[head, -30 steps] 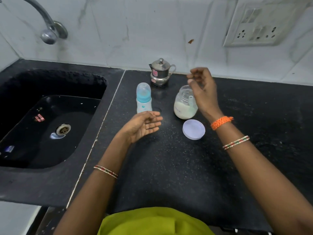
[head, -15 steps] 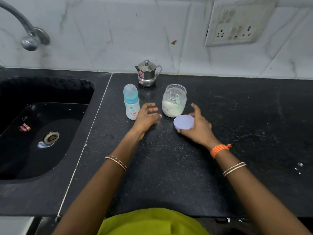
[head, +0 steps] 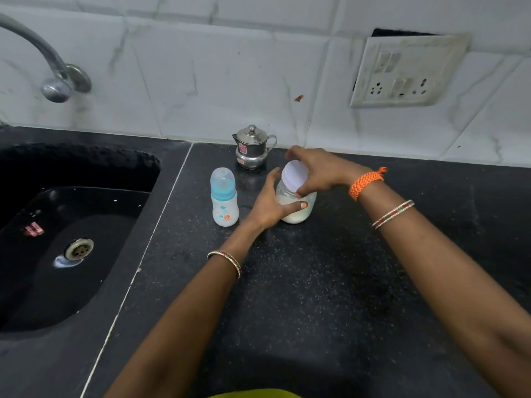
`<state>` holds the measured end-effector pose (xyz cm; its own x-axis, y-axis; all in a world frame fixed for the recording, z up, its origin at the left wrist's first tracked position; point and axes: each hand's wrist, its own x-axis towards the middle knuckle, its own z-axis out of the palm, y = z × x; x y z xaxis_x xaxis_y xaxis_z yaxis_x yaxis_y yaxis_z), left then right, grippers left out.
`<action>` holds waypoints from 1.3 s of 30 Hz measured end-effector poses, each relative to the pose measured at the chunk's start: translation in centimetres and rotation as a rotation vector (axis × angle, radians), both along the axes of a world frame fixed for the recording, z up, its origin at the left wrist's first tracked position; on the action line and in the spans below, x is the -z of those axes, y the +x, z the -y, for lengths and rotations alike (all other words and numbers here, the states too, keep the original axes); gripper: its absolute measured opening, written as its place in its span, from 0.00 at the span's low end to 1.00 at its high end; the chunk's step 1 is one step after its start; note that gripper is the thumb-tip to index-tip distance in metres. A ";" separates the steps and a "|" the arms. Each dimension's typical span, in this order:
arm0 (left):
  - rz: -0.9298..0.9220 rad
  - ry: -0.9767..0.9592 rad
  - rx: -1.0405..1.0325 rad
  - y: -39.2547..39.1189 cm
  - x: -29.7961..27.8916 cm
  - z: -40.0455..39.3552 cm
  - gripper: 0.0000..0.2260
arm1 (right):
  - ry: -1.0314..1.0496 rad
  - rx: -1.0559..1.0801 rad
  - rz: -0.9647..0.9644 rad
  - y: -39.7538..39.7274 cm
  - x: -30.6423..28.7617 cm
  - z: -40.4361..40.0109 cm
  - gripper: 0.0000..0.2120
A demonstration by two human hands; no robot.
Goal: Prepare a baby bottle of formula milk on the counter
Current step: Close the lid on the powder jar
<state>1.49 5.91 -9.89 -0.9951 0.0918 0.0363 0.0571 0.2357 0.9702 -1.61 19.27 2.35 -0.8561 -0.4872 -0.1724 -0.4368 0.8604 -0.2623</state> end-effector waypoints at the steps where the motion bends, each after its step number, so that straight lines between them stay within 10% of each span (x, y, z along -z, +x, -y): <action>1: -0.007 0.001 0.000 0.0 0.1 0.0 0.41 | 0.059 -0.024 0.006 -0.4 -0.2 0.3 0.39; 13: -0.034 0.058 -0.063 0.0 0.7 -0.4 0.35 | 0.406 0.112 -0.178 -0.7 -0.1 2.3 0.31; 16: -0.031 0.034 -0.083 0.1 0.6 -0.3 0.34 | 0.214 0.113 0.154 -0.2 -1.4 2.4 0.36; 20: -0.010 0.048 -0.078 0.1 0.6 -0.4 0.36 | 0.114 -0.219 0.053 0.2 -2.2 2.2 0.13; 25: -0.013 0.033 -0.058 0.0 0.8 -0.2 0.37 | 0.291 -0.087 0.014 -0.5 -0.4 1.9 0.33; 39: -0.109 0.074 -0.233 1.3 1.0 -2.3 0.34 | -0.117 0.240 -0.154 0.4 5.2 0.1 0.30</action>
